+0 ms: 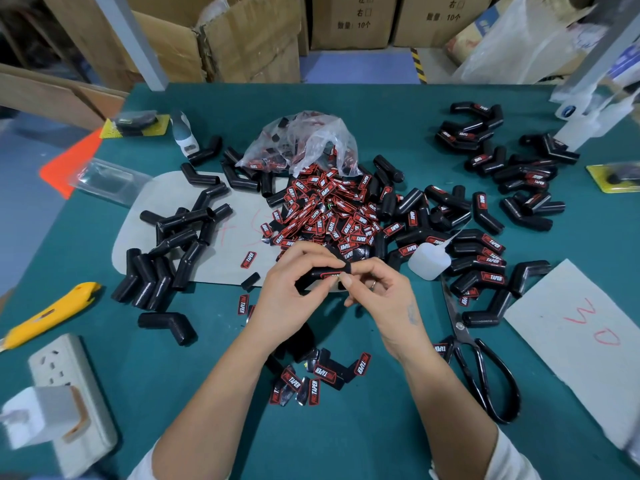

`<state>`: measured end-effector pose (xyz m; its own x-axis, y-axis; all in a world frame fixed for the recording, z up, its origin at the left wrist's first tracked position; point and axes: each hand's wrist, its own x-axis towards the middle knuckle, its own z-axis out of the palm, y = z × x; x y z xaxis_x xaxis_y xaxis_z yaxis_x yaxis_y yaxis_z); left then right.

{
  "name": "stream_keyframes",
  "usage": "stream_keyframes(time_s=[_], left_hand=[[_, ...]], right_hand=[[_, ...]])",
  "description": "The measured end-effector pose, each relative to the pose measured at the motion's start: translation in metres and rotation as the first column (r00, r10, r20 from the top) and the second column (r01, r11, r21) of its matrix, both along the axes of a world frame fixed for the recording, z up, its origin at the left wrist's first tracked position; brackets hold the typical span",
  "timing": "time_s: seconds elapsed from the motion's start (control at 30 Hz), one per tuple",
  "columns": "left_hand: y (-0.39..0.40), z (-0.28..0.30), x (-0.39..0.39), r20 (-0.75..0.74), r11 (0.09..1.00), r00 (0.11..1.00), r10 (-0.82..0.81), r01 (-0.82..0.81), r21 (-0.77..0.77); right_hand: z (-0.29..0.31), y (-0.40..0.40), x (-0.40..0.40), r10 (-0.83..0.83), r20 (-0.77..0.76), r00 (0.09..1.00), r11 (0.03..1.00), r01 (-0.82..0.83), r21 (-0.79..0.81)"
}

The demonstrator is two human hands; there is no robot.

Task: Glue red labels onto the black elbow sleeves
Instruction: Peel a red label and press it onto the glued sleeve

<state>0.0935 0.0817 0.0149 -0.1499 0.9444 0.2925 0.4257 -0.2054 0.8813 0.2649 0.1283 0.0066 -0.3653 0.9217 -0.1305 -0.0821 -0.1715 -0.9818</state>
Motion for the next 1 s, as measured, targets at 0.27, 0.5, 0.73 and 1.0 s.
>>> stream_keyframes(time_s=[0.27,0.5,0.73,1.0], left_hand=[[-0.0007,-0.0003,0.0055,-0.006,1.000,1.000,0.001,-0.001,-0.004],[0.0006,0.0013,0.0050,-0.003,1.000,1.000,0.013,-0.013,-0.004],[0.0008,0.0001,0.0026,-0.010,1.000,1.000,0.000,0.000,-0.010],[0.0029,-0.0034,-0.0030,0.065,0.997,0.997,-0.035,0.039,-0.062]], right_hand=[[0.0018,0.0003,0.0001,0.042,-0.051,0.998,0.988,-0.049,-0.147],[-0.0005,0.0003,-0.0013,0.022,-0.095,0.995,0.986,-0.037,-0.164],[-0.0007,0.0000,-0.0008,0.014,-0.076,0.997,0.981,-0.029,-0.192],[-0.0032,0.0030,0.0025,0.026,-0.021,0.999,0.990,-0.029,-0.135]])
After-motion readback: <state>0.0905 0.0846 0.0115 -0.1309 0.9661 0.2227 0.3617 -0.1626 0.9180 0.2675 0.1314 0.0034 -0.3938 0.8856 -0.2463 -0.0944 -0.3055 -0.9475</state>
